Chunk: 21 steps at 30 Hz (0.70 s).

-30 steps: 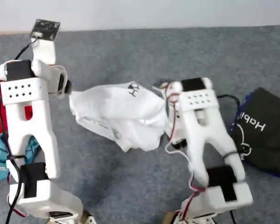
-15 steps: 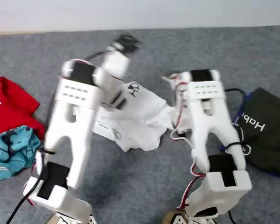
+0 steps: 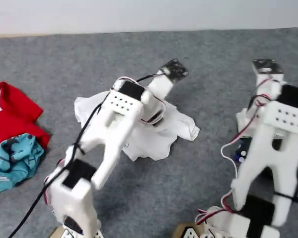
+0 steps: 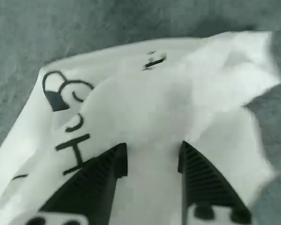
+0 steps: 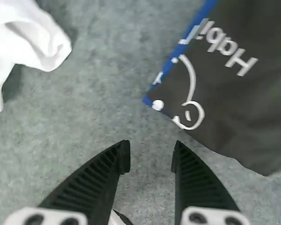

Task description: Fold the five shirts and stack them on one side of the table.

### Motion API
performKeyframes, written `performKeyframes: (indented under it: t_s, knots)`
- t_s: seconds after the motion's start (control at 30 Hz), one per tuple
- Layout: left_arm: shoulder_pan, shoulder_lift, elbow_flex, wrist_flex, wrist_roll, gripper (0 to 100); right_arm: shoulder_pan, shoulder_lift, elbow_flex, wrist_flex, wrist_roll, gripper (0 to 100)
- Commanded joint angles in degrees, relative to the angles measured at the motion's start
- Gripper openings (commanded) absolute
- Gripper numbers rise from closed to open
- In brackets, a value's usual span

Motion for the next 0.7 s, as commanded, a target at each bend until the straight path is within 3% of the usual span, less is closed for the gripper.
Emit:
performKeyframes:
  t_s: [0.0,0.13,0.27,0.5,0.67]
  knots:
    - [-9.41,6.51,-8.84,-1.49,-2.81,18,1.71,-4.26,-1.93,2.51,0.53,15.8]
    - [-20.31,9.85,-24.13,5.1,-3.25,18,1.36,-4.97,0.0,2.51,0.53,15.8]
    - [-26.99,11.34,-36.7,12.75,-6.15,18,-1.89,-4.97,2.37,2.42,0.53,15.8]
    - [-33.41,15.65,-42.86,21.01,-11.34,18,-13.93,-4.35,2.73,2.33,0.35,15.8]
    - [-32.18,16.09,-42.95,25.41,-11.34,18,-18.42,-4.35,2.99,2.33,0.26,15.8]
